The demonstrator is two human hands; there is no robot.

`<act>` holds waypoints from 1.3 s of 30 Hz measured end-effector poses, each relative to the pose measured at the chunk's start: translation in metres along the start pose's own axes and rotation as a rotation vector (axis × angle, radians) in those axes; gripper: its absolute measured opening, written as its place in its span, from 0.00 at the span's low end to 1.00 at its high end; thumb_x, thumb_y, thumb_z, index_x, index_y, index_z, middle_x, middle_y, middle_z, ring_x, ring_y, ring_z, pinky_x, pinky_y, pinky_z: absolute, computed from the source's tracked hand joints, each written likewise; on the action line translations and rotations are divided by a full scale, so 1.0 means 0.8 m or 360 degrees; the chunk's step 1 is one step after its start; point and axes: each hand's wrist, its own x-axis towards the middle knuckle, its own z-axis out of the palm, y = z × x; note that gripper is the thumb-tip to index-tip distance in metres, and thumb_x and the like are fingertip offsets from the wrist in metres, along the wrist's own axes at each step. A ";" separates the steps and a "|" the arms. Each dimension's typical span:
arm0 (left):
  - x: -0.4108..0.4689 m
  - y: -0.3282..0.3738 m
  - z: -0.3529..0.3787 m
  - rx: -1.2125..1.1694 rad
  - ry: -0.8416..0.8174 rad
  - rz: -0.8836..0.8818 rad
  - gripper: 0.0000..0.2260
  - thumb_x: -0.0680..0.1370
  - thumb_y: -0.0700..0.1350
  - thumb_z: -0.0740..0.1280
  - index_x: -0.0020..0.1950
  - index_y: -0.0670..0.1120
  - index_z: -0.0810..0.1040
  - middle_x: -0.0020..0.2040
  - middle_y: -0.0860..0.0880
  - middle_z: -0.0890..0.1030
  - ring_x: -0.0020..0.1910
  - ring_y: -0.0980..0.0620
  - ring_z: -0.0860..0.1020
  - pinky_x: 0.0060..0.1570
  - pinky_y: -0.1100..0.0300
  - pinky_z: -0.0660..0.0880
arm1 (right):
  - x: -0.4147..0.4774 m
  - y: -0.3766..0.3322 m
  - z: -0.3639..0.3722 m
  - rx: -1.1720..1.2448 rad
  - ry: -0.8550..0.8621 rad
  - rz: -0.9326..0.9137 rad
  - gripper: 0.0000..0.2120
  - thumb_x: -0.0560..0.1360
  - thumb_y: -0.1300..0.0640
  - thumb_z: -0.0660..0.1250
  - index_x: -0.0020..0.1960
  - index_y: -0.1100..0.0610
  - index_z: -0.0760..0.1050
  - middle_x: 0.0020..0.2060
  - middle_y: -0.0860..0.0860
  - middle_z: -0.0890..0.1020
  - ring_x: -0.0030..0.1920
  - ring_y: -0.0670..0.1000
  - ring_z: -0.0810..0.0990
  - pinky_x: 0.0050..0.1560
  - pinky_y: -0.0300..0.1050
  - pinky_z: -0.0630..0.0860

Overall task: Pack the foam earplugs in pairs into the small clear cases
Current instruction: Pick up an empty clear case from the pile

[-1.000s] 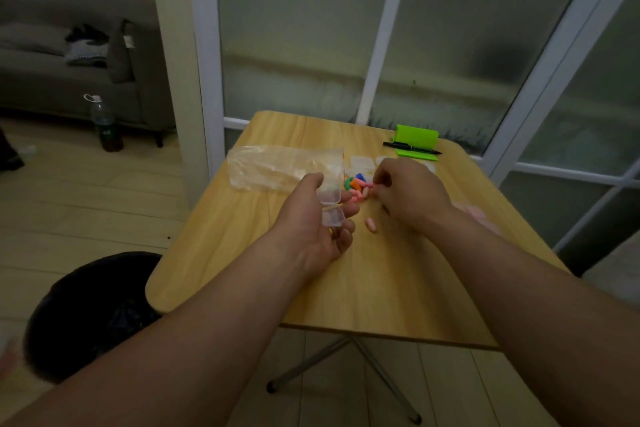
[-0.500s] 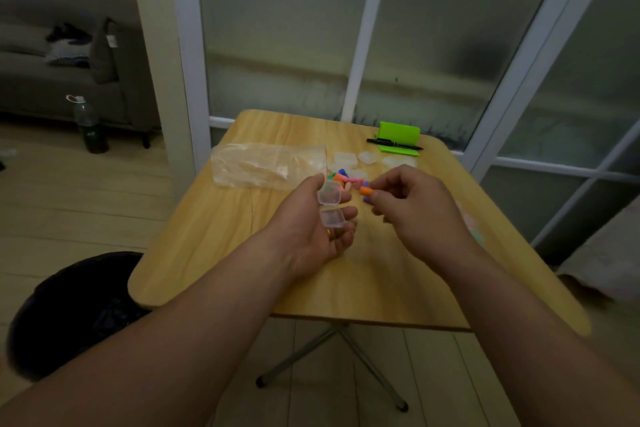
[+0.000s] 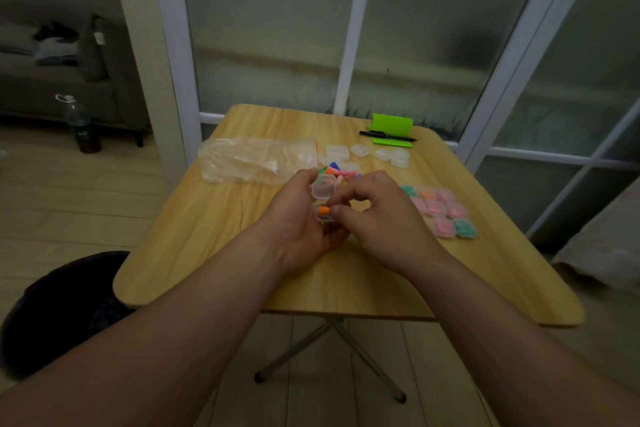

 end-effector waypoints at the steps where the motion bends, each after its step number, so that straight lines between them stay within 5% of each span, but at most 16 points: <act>1: 0.000 0.001 0.001 0.0006 0.0002 0.0003 0.19 0.84 0.56 0.55 0.58 0.50 0.82 0.38 0.50 0.80 0.33 0.55 0.76 0.44 0.56 0.72 | 0.001 0.001 0.002 -0.0013 0.0006 -0.0004 0.04 0.75 0.53 0.78 0.48 0.46 0.86 0.54 0.46 0.76 0.59 0.45 0.75 0.60 0.42 0.72; 16: 0.007 0.009 -0.008 0.0012 0.0195 0.0119 0.21 0.83 0.58 0.54 0.58 0.43 0.78 0.36 0.47 0.73 0.31 0.52 0.68 0.34 0.58 0.65 | 0.008 0.015 -0.010 0.0096 0.0138 0.0017 0.06 0.82 0.53 0.69 0.52 0.45 0.84 0.52 0.48 0.80 0.50 0.41 0.77 0.48 0.39 0.71; 23: 0.011 0.015 -0.015 -0.0075 0.0401 0.0203 0.22 0.82 0.57 0.56 0.52 0.41 0.80 0.33 0.47 0.73 0.28 0.52 0.65 0.32 0.59 0.61 | 0.055 0.053 -0.005 -0.0207 0.0170 0.0066 0.05 0.81 0.55 0.70 0.53 0.47 0.84 0.48 0.48 0.82 0.48 0.47 0.80 0.46 0.45 0.73; 39: 0.008 0.022 -0.018 -0.0125 0.0377 0.0163 0.23 0.83 0.58 0.55 0.47 0.42 0.80 0.32 0.47 0.75 0.28 0.52 0.68 0.31 0.59 0.63 | 0.153 0.041 0.026 -0.1200 -0.0141 -0.0446 0.11 0.79 0.50 0.72 0.61 0.44 0.85 0.52 0.51 0.78 0.57 0.58 0.76 0.54 0.55 0.75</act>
